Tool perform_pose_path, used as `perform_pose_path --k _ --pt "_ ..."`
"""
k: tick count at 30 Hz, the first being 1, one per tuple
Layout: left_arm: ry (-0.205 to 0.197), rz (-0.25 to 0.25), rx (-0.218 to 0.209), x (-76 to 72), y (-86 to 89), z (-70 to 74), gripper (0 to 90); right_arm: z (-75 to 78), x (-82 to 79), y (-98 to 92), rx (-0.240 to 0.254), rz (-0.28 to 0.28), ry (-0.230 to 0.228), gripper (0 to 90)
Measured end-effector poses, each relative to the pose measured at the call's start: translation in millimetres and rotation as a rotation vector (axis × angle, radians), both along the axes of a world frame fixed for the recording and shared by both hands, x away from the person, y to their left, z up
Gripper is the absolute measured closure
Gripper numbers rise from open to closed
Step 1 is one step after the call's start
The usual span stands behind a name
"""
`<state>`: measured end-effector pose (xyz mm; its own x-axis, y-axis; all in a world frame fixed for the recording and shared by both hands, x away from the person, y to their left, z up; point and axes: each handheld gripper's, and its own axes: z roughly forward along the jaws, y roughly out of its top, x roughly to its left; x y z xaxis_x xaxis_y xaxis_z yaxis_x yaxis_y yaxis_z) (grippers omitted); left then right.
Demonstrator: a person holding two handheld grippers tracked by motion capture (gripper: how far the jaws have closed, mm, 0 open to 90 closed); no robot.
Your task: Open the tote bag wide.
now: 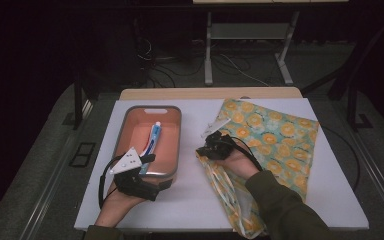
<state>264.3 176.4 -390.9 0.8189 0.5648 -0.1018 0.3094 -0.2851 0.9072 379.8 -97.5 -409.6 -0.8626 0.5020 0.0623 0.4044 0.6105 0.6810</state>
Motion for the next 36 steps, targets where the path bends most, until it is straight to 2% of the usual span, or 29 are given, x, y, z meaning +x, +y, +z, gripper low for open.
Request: perform_pose_path --k 3,6,7,8,11,15,18,21,23,24,26,29,30,33,34,35,36 --pt "0.0 -0.001 -0.002 0.0 0.1 -0.1 0.0 -5.0 12.1 7.8 -0.008 -0.03 0.008 89.6" --pt "0.0 -0.002 -0.005 -0.1 0.3 -0.1 0.0 -8.7 16.9 10.0 -0.011 -0.044 0.017 89.3" --pt "0.0 -0.001 -0.007 -0.1 0.5 -0.1 0.0 -7.1 17.6 6.3 0.026 -0.062 0.042 69.8" --pt "0.0 -0.001 -0.007 -0.1 0.5 -0.1 0.0 -3.8 16.4 2.7 0.055 -0.062 0.057 62.3" --pt "-0.001 0.0 -0.008 -0.1 0.6 -0.2 0.0 12.6 7.4 -12.4 0.091 -0.057 0.04 48.0" --pt "-0.002 0.002 -0.002 -0.4 0.0 -0.2 0.0 38.5 -9.4 -42.4 0.142 -0.059 0.029 39.3" --pt "-0.002 0.004 -0.002 -0.3 -0.1 -0.2 0.0 51.8 -26.7 -67.1 0.14 -0.042 0.013 36.5" --pt "-0.003 0.005 0.0 -0.3 -0.3 -0.3 0.0 55.0 -45.6 -91.5 0.114 -0.021 -0.018 36.3" --pt "-0.002 0.006 -0.002 -0.3 -0.3 -0.1 0.0 52.5 -58.2 -107.3 0.098 0.0 -0.03 36.3" --pt "-0.002 0.006 -0.001 -0.5 -0.3 -0.2 0.0 52.5 -58.2 -107.3 0.098 0.0 -0.03 36.3" --pt "-0.003 0.007 0.0 -0.4 -0.5 -0.2 0.0 45.3 -69.7 -123.0 0.084 0.013 -0.02 36.3" --pt "-0.003 0.008 0.0 -0.3 -0.6 -0.2 0.0 26.8 -84.5 -144.0 0.055 0.007 0.004 35.9" --pt "-0.004 0.008 0.001 -0.4 -0.6 -0.3 0.0 12.8 -92.6 -156.0 0.04 0.006 0.015 36.0" --pt "-0.005 0.009 0.003 -0.4 -0.8 -0.3 0.0 -6.1 -102.6 -166.1 0.02 -0.002 0.037 37.0" --pt "-0.004 0.009 0.003 -0.5 -0.9 -0.3 0.0 -6.1 -102.6 -166.1 0.02 -0.002 0.037 37.0" --pt "-0.004 0.01 0.003 -0.6 -1.1 -0.3 0.0 -17.4 -106.9 -166.2 0.002 0.006 0.056 38.7" --pt "-0.004 0.009 0.005 -0.7 -1.0 -0.4 0.0 -17.4 -106.9 -166.2 0.002 0.006 0.056 38.7"
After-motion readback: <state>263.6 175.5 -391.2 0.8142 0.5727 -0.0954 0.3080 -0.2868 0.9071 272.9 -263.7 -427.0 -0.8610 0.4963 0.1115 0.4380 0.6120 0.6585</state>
